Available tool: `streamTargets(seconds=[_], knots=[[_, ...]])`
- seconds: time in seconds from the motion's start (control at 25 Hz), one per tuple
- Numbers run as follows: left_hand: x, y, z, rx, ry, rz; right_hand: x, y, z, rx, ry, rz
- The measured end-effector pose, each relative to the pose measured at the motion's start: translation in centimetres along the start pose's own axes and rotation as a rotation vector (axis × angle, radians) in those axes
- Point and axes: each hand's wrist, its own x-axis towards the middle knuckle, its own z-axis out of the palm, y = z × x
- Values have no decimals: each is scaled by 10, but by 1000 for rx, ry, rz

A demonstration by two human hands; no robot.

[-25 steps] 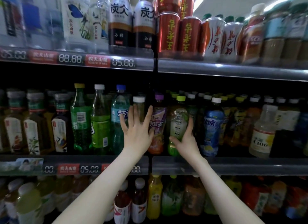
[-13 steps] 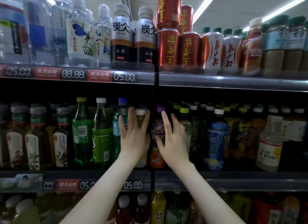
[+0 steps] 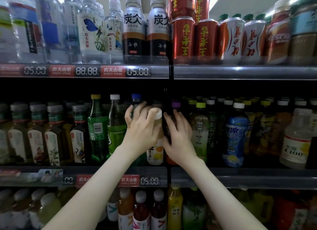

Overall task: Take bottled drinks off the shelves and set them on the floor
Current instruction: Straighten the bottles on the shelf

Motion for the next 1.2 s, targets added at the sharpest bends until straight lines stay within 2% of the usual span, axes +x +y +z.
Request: streamTargets(seconds=[0.12,0.2,0.28,0.4,0.48,0.56,0.64,0.72,0.8,0.88,1.04,1.2], knots=[[-20,4,-12,-420,4,-11,-9,-13,-9,284,-246,-39],[-36,13,-17,-522,35,14,-15,-21,-14,415,-357,-13],[-50,26,-20,-509,74,108,-22,-24,-14,460,-356,21],[-58,41,-29,-507,109,256,-35,-20,-20,432,-236,15],[-59,43,-34,-568,135,330,-42,-21,-35,492,-266,109],[-66,43,-39,-641,18,191,-52,-17,-46,627,-226,120],[-80,43,-48,-711,-281,-119,-67,-14,-58,762,-168,202],[-97,49,-53,-773,-575,-292,-81,-18,-73,805,-198,257],[-113,64,-54,-777,-700,-313,-101,-23,-87,762,-277,325],[-128,85,-52,-824,-738,-337,-125,-28,-101,740,-315,439],[-169,151,-44,-963,-833,-463,-192,-22,-126,542,-250,697],[-199,242,-40,-964,-955,-347,-257,-5,-170,352,-232,994]])
